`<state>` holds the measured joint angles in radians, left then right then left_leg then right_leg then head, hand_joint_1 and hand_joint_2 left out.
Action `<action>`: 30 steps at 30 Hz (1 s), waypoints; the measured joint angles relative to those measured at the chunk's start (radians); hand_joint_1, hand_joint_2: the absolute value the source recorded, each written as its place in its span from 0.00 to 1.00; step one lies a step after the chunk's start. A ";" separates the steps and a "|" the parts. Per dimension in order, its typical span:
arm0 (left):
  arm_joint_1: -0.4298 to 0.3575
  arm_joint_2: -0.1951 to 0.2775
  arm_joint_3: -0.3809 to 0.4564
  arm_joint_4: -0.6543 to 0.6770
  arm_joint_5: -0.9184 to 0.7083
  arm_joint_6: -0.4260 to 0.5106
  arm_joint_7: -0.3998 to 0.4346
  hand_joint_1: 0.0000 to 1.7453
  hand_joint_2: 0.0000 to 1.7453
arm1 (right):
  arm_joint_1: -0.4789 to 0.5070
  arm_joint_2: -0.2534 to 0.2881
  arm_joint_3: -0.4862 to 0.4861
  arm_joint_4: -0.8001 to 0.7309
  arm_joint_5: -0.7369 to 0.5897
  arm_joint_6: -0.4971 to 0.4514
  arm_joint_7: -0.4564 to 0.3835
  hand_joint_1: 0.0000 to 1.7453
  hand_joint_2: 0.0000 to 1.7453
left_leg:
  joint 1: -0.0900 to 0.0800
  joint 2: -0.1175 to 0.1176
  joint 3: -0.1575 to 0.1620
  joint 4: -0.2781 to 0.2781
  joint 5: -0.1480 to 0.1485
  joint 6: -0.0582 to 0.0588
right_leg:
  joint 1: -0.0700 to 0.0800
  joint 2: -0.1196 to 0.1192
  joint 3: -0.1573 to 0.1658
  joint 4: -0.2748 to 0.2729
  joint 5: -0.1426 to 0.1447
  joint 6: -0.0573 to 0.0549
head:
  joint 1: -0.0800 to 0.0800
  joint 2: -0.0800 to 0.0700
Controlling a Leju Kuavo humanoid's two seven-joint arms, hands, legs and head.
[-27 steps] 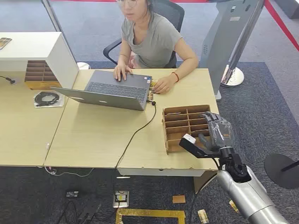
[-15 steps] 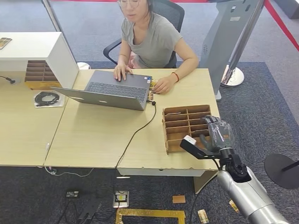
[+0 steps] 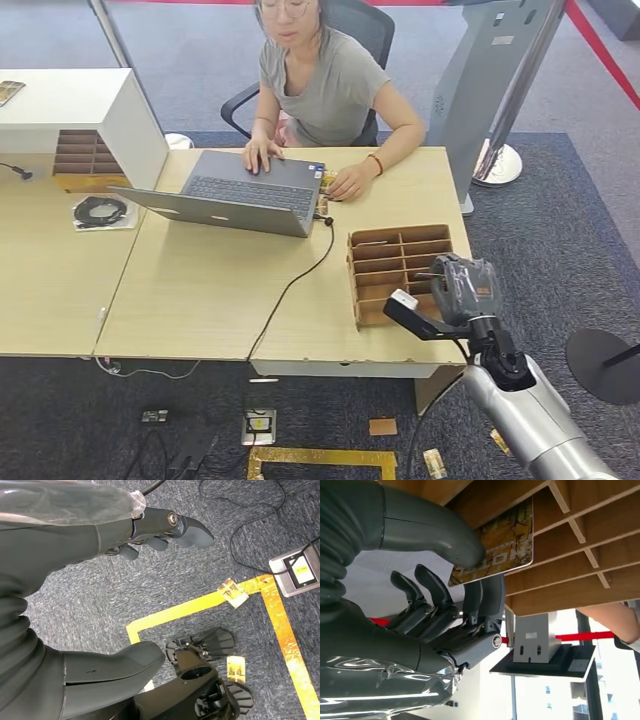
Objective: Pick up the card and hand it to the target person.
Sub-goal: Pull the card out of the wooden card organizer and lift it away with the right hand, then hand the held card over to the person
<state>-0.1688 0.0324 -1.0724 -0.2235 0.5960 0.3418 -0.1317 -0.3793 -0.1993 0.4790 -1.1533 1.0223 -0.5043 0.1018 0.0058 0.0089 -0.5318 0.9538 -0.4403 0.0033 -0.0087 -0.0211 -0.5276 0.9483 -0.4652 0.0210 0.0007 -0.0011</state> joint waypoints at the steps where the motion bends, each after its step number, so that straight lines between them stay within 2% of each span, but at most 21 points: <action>1: 0.000 0.000 0.000 0.000 0.000 0.000 0.000 0.00 1.00 | 0.001 0.000 0.001 -0.008 0.005 0.000 0.003 0.86 1.00 | 0.000 0.000 0.000 0.000 0.000 0.000 | 0.000 0.000 0.000 0.000 0.000 0.000 | 0.000 0.000; 5: 0.002 0.000 0.000 0.000 0.006 0.002 0.000 0.00 1.00 | 0.012 0.000 0.002 -0.067 0.011 0.006 0.018 0.87 1.00 | 0.000 0.000 0.000 0.000 0.000 0.000 | 0.000 0.000 0.000 0.000 0.000 0.000 | 0.000 0.000; 12: 0.014 0.001 0.000 0.000 0.012 0.012 0.002 0.00 1.00 | 0.043 -0.001 0.000 -0.274 0.002 0.012 0.029 0.89 1.00 | 0.000 0.000 0.000 0.000 0.000 0.000 | 0.000 0.001 -0.001 0.000 0.000 0.000 | 0.000 0.000; 19: 0.016 0.003 0.000 0.000 0.000 0.011 0.002 0.00 1.00 | 0.017 -0.012 -0.019 -0.426 -0.034 0.032 0.041 0.87 1.00 | 0.000 0.001 0.000 0.000 0.000 0.000 | 0.000 0.001 0.000 0.000 0.000 0.000 | 0.000 0.000; 26: -0.003 0.000 -0.009 0.000 -0.037 -0.015 0.017 0.00 1.00 | -0.129 -0.015 -0.019 -0.373 -0.073 0.077 0.024 0.94 1.00 | 0.000 0.000 0.000 0.000 0.001 0.001 | 0.000 0.000 0.000 0.000 0.001 0.000 | 0.001 0.000; 30: -0.020 -0.005 -0.021 0.000 -0.060 -0.034 0.030 0.00 1.00 | -0.277 0.010 -0.001 -0.207 -0.078 0.093 -0.005 0.95 1.00 | 0.000 -0.001 -0.002 0.000 0.002 0.000 | 0.000 -0.001 0.000 0.000 0.002 0.000 | 0.000 0.000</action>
<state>-0.1891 0.0271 -1.0931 -0.2235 0.5362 0.3080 -0.1017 -0.6561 -0.1893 0.4784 -1.3600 0.9442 -0.4108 0.0965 0.0057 0.0081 -0.5333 0.9540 -0.4383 0.0038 -0.0088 -0.0224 -0.5279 0.9487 -0.4633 0.0211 0.0007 -0.0011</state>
